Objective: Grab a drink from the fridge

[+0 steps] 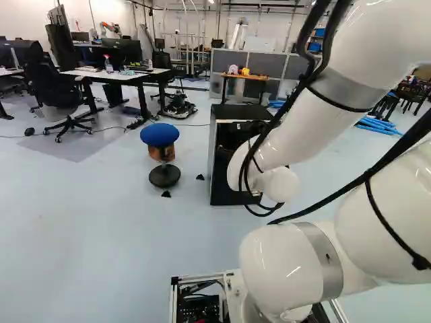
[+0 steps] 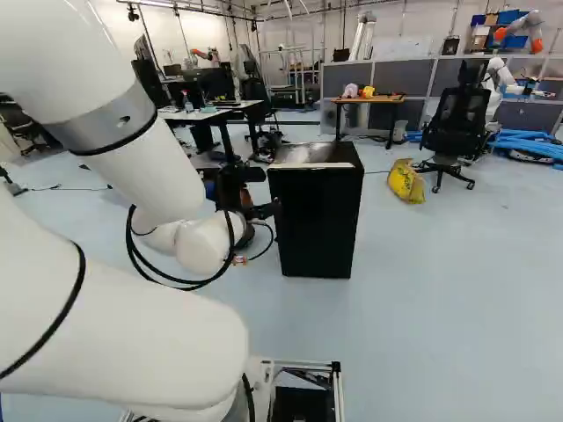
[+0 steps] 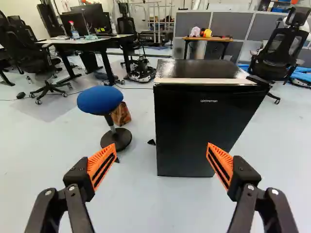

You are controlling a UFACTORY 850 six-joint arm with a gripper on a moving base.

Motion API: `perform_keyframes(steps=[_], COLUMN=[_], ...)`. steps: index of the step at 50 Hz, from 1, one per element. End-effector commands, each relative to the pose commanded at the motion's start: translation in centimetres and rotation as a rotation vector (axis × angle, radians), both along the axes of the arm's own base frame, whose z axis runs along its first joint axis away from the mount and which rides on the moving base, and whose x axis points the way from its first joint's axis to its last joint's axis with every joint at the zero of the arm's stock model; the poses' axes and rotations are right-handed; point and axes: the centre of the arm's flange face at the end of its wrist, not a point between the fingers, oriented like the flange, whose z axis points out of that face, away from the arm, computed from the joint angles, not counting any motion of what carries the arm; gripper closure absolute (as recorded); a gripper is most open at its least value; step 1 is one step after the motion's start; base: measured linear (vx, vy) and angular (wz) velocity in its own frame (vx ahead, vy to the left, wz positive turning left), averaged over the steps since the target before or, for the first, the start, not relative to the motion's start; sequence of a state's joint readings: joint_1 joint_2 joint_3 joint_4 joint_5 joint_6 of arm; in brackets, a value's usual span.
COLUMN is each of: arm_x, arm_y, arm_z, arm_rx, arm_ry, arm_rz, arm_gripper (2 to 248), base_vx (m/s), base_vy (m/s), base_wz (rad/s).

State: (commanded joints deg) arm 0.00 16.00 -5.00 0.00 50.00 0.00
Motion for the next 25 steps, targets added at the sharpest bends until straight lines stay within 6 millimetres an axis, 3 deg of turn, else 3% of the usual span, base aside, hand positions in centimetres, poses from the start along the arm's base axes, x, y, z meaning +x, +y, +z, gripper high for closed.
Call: perform_keyframes(steps=[25], arm_x=[0.00], arm_y=[0.00], arm_z=[0.00], arm_rx=[0.000], arm_ry=[0.000], arm_rz=[0.000], arm_gripper=[3], base_vx=[0.140], base_vy=[0.057], base_wz=[-0.018])
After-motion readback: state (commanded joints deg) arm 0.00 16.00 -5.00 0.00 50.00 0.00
